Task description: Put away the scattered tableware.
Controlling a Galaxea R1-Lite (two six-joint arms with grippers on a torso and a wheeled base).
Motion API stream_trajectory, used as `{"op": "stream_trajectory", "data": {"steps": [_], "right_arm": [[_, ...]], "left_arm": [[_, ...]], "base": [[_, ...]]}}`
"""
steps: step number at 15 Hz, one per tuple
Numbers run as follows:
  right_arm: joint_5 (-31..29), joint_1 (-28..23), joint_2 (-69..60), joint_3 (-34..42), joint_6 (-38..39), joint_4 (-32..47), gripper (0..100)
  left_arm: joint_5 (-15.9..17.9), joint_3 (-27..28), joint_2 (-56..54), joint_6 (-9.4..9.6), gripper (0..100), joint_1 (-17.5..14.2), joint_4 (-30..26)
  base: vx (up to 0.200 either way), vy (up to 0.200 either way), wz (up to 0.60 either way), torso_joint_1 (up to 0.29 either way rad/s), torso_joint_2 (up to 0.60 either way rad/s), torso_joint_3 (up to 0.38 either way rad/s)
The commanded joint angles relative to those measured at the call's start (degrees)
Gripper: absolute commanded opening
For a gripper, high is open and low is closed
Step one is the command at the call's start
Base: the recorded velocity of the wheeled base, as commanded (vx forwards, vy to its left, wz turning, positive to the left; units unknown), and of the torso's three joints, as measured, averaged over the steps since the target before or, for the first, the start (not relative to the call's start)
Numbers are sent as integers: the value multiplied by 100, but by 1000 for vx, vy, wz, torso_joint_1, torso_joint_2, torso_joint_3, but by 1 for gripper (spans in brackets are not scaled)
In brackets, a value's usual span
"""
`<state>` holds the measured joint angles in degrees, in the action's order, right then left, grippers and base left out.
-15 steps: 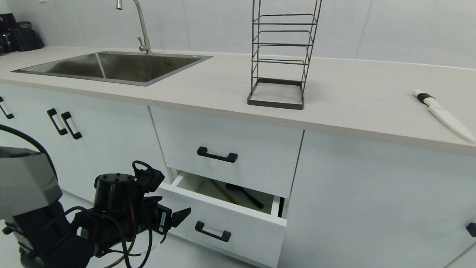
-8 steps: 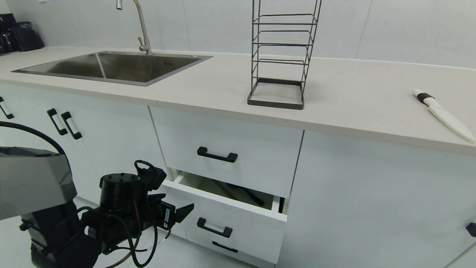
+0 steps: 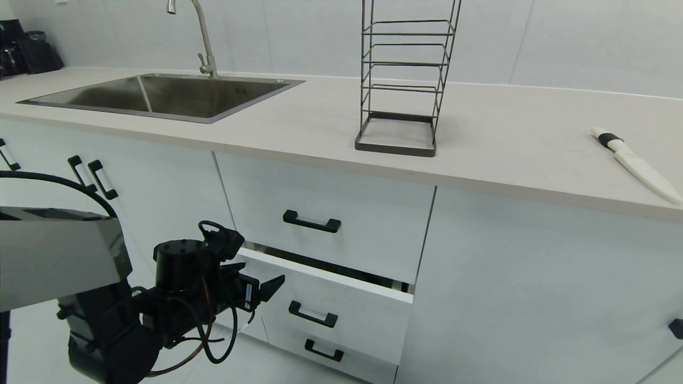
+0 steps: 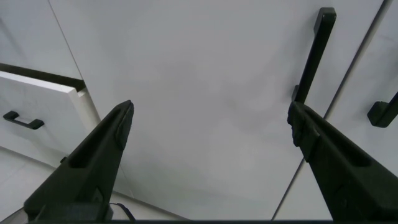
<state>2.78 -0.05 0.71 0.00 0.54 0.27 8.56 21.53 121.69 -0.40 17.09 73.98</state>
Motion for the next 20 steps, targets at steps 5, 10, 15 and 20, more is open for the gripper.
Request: {"op": "stream_trajectory", "data": {"steps": [5, 10, 15, 20], "right_arm": [[3, -4, 8, 0, -1, 0, 100], [3, -4, 8, 0, -1, 0, 100], [3, -4, 8, 0, -1, 0, 100], [3, -4, 8, 0, -1, 0, 100]], "left_arm": [[6, 229, 716, -144, 100, -92, 644], [6, 493, 857, -144, 100, -110, 652], [-3, 519, 839, -153, 100, -101, 784], [6, -281, -22, -144, 100, -110, 837]], "base": [[0, 0, 0, 0, 0, 0], [0, 0, 0, 0, 0, 0], [0, 0, 0, 0, 0, 0], [0, 0, 0, 0, 0, 0]]}}
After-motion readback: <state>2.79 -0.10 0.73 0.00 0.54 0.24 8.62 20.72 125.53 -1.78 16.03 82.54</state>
